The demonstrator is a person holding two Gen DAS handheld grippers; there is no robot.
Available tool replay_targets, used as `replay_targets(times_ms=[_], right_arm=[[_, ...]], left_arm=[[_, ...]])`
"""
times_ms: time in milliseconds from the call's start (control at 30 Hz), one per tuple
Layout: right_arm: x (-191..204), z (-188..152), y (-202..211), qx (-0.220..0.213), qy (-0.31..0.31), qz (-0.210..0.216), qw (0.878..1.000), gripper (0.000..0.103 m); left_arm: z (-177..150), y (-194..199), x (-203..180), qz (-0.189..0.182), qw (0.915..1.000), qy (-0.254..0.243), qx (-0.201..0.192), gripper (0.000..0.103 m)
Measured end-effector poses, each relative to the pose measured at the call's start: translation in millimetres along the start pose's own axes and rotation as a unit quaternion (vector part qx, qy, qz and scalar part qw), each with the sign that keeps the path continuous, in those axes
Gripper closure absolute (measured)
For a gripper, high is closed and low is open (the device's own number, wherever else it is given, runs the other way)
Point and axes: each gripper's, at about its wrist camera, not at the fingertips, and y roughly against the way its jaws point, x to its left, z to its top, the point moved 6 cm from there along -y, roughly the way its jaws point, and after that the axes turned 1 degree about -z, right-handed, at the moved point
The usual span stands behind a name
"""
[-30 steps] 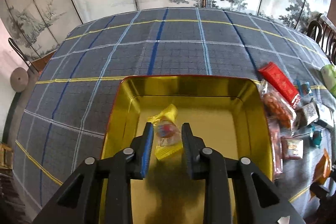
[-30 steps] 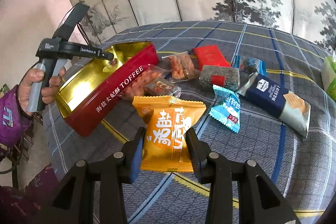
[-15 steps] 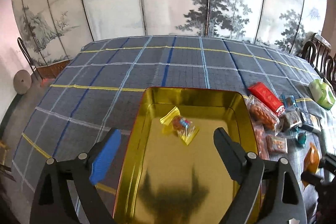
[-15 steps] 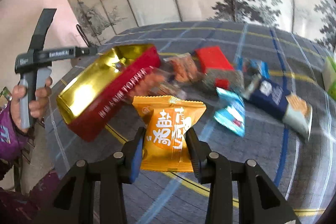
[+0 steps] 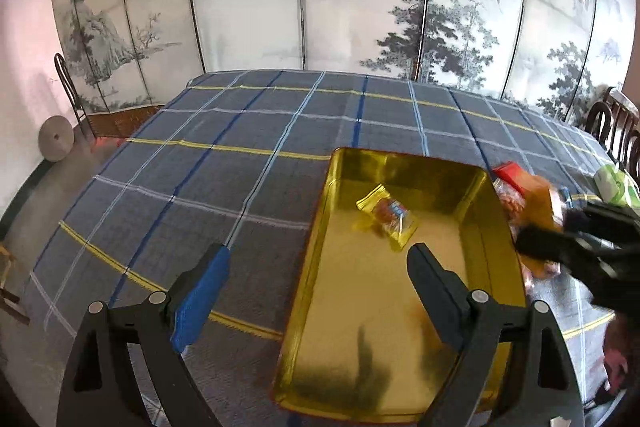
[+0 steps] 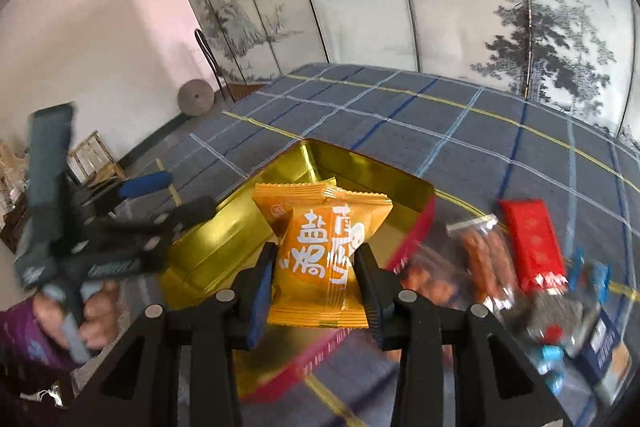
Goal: Organize snacks
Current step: 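Carry the orange chip bag over the tin and release it with the right gripper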
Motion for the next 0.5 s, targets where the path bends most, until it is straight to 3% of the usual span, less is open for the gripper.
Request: replay_targets(times_ms=[233,500], right_arm=[[-11.8,17.9,-51.7,0.051,-0.021,-0.02,0.998,0.063],[-17.0,28.1,-83.0,0.081,-0.031,-0.047,0.995,0.063]], left_arm=[[-4.9,2.3,6.0,0.011,0.9998,-0.014,0.001,0.015],[-7.8,-2.2,11.7,0.012,0.9998,-0.013,0.009,0.015]])
